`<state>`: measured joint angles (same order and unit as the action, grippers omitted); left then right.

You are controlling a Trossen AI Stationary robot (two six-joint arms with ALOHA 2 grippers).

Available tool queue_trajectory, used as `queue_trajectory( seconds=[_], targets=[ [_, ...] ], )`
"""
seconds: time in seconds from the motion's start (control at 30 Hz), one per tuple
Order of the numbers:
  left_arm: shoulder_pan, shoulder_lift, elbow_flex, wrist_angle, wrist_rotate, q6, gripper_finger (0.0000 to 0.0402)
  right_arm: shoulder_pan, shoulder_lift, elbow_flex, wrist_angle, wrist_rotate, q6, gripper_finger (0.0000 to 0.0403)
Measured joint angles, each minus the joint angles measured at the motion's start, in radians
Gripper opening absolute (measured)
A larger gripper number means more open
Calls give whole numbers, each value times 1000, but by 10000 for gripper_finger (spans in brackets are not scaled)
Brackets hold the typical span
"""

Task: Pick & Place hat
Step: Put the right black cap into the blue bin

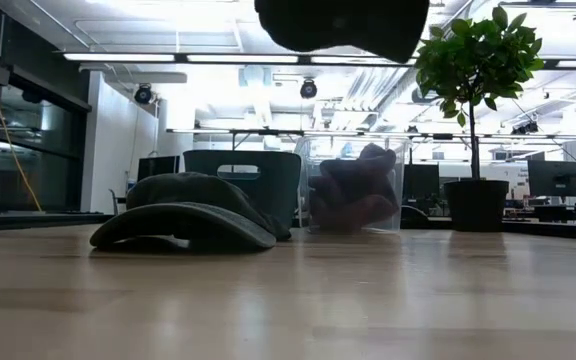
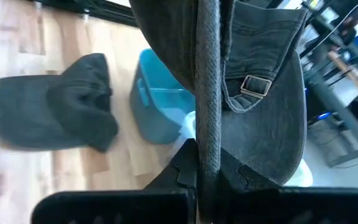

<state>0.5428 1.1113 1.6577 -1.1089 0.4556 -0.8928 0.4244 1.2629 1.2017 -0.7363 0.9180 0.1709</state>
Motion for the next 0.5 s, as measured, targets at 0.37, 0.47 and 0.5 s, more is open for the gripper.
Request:
queue_trajectory(
  seconds=[0.37, 0.47, 0.5],
  targets=[
    [0, 100, 0, 46, 29, -114, 225, -64, 0, 30, 88, 67, -227, 5],
    [0, 130, 0, 90, 32, -151, 225, -79, 0, 30, 136, 74, -286, 5],
    [0, 139, 0, 103, 32, -161, 225, -85, 0, 30, 149, 75, -301, 4]
  ],
)
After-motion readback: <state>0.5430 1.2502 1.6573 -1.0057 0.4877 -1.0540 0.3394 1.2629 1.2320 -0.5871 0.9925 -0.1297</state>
